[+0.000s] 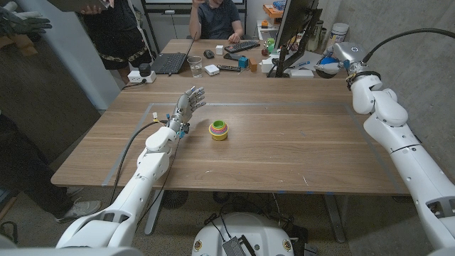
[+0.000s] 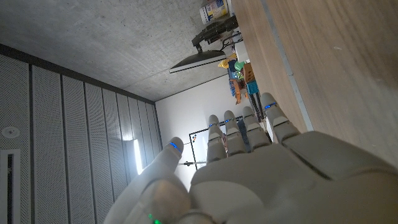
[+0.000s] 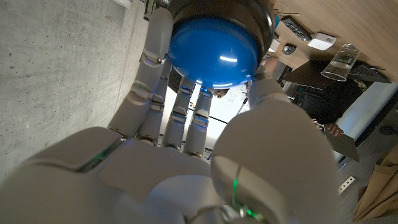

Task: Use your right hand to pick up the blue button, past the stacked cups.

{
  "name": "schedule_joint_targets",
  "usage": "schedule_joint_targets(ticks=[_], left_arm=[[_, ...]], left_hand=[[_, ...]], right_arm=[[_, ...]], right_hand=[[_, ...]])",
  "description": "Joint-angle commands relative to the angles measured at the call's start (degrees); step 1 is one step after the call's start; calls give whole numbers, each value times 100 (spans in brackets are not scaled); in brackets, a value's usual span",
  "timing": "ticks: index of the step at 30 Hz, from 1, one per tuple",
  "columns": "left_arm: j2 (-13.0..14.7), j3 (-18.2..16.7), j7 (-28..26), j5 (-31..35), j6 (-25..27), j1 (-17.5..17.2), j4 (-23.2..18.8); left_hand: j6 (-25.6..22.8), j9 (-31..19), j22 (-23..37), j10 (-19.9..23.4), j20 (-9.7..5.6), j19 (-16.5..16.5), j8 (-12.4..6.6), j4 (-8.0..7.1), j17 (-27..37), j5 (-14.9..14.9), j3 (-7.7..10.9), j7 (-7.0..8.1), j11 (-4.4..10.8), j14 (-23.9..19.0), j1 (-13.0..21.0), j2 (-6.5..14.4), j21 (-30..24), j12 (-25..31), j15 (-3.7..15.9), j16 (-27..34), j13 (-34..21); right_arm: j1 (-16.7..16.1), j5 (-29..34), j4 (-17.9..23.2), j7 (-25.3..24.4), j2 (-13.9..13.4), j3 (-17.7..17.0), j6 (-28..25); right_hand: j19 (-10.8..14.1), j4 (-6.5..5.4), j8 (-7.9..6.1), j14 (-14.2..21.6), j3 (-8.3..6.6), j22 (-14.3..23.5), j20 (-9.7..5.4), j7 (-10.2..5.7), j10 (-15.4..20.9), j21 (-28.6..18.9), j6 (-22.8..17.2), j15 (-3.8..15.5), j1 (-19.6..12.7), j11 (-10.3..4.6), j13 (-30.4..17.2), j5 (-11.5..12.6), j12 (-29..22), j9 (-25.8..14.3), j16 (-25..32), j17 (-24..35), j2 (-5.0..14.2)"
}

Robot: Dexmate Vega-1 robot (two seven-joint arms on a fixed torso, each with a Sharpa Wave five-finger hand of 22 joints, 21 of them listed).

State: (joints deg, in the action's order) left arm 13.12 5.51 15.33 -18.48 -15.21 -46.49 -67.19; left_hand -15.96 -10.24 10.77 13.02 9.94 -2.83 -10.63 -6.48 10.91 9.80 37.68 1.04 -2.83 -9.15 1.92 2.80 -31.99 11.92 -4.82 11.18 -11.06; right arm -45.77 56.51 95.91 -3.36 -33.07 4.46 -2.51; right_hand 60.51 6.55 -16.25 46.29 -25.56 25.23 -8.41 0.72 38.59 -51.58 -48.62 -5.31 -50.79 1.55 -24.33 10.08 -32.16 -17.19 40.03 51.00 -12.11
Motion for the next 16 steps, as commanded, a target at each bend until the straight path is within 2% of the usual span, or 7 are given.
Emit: schedule_joint_targets(ticks=[1, 10, 16], left_arm=[[11, 9, -41, -8, 11, -44, -67], [18, 11, -50, -19, 8, -73, -112], [31, 11, -72, -21, 22, -109, -171]], left_hand=[[19, -27, 21, -18, 13, -13, -18, -1, 20, 0, -30, -5, 10, 7, -42, 12, 4, 9, 7, 23, -20], [19, -27, 21, -5, 14, -20, -18, -3, 19, 1, -36, 0, 7, 8, -40, 12, 11, 15, 10, 23, -20], [18, -27, 21, -9, 15, -21, -18, -4, 18, 1, -39, -1, 6, 9, -40, 13, 15, 14, 13, 24, -20]], right_arm=[[-49, -4, 2, -34, 7, -50, 33], [-87, -18, 38, -15, 7, -80, 48], [-104, -17, 68, -5, 6, -93, 63]], right_hand=[[-235, 41, 34, 1150, -84, 18, -435, -5, 43, -58, -46, 1784, -2304, 10, -28, 40, 9, -17, -27, 44, 2249], [-266, 40, 40, 1164, -87, 13, -435, 2, 62, -116, -61, 1786, -2321, 41, -40, 39, 21, -26, -68, 59, 2243], [-282, 36, 41, 1173, -88, 9, -435, 9, 64, -154, -67, 1785, -2329, 12, -55, 38, 28, -39, -94, 65, 2243]])
